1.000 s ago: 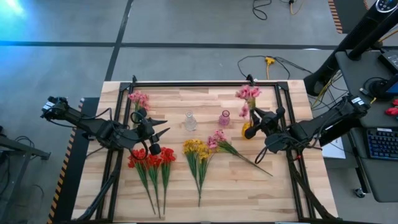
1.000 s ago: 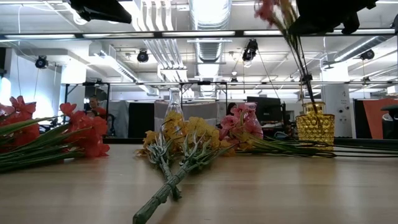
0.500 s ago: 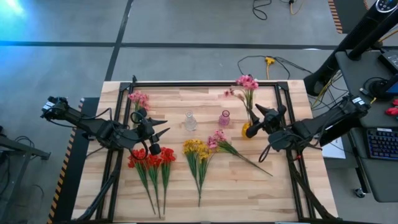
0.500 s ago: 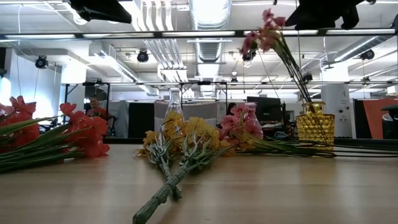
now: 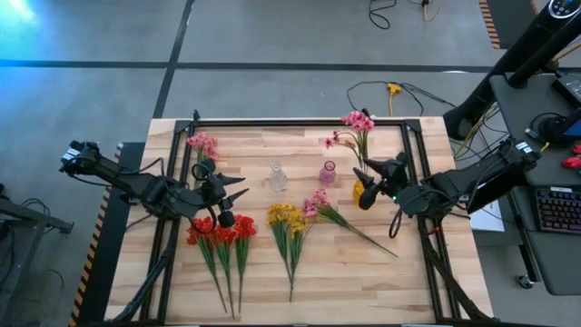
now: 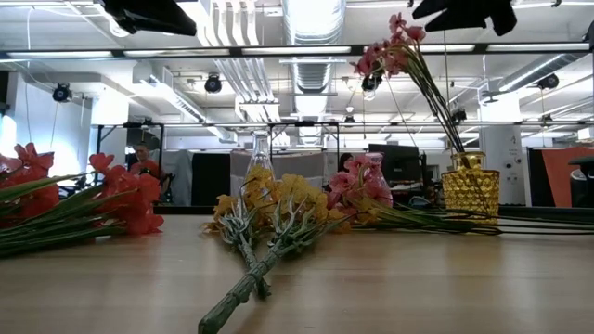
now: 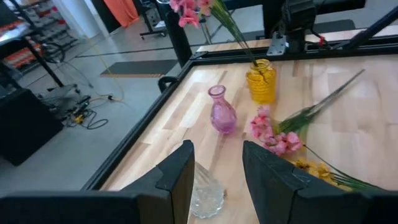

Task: Sort flowers into vase by color
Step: Put the right yellow flowers into the transparent vase

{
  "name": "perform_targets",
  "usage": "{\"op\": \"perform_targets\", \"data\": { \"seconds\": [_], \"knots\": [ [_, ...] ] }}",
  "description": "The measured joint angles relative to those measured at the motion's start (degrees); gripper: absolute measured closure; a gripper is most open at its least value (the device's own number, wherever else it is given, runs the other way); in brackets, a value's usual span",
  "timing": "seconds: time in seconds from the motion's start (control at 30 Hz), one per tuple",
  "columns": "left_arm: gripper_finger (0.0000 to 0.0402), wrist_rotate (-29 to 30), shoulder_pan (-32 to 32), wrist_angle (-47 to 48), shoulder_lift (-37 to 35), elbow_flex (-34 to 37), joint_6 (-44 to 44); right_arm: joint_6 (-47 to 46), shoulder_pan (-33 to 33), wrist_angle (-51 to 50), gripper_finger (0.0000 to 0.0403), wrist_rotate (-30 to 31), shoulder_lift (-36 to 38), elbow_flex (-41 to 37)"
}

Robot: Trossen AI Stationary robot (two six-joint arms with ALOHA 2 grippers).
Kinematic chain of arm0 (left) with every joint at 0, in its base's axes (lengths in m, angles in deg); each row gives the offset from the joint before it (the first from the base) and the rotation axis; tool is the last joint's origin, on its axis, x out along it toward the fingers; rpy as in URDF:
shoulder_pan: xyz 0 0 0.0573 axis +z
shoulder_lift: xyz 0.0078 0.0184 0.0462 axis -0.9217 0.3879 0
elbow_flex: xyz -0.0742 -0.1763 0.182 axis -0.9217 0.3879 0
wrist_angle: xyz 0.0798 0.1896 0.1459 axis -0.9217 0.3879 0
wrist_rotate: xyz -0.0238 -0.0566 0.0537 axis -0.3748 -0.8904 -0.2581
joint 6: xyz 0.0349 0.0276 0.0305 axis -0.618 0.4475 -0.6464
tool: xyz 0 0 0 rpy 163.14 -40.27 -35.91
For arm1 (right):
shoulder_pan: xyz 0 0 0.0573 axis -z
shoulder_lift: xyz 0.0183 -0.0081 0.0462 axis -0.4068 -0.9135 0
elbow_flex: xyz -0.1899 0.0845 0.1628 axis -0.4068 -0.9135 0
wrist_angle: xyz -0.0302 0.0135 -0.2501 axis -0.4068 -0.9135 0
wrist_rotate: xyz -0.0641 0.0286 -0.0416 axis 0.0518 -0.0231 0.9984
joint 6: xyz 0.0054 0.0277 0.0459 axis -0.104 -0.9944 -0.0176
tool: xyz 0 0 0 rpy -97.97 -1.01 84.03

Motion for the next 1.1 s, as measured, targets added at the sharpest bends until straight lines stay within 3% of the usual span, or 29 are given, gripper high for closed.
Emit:
{"op": "perform_targets", "data": {
  "seconds": [0.27,0.53,0.67,0.8,0.97,1.1],
  "knots": [
    [0.0281,-0.11,0.0,-0.07,3.86,0.02,-0.04,-5.07,0.15,-4.12,0.0219,-17.95,-4.45,5.11],
    [0.0281,0.01,0.0,-0.27,6.43,-0.45,-0.19,-18.19,0.15,-30.89,0.022,-23.8,-18.36,18.73],
    [0.0281,0.12,0.0,-0.2,6.36,-0.48,-0.21,-23.25,0.15,-41.3,0.0219,-30.34,-24.74,22.88],
    [0.0281,0.14,0.0,-0.2,6.28,-0.5,-0.22,-24.03,0.15,-41.34,0.0212,-35.82,-28.28,23.58],
    [0.0281,0.12,0.0,-0.17,6.69,-0.5,-0.21,-21.75,0.29,-37.66,0.0205,-37.71,-31.78,23.58],
    [0.0281,0.12,0.0,-0.19,6.71,-0.52,0.88,-27.27,1.2,-31.91,0.0204,-39.6,-34.14,23.78]
  ]
}}
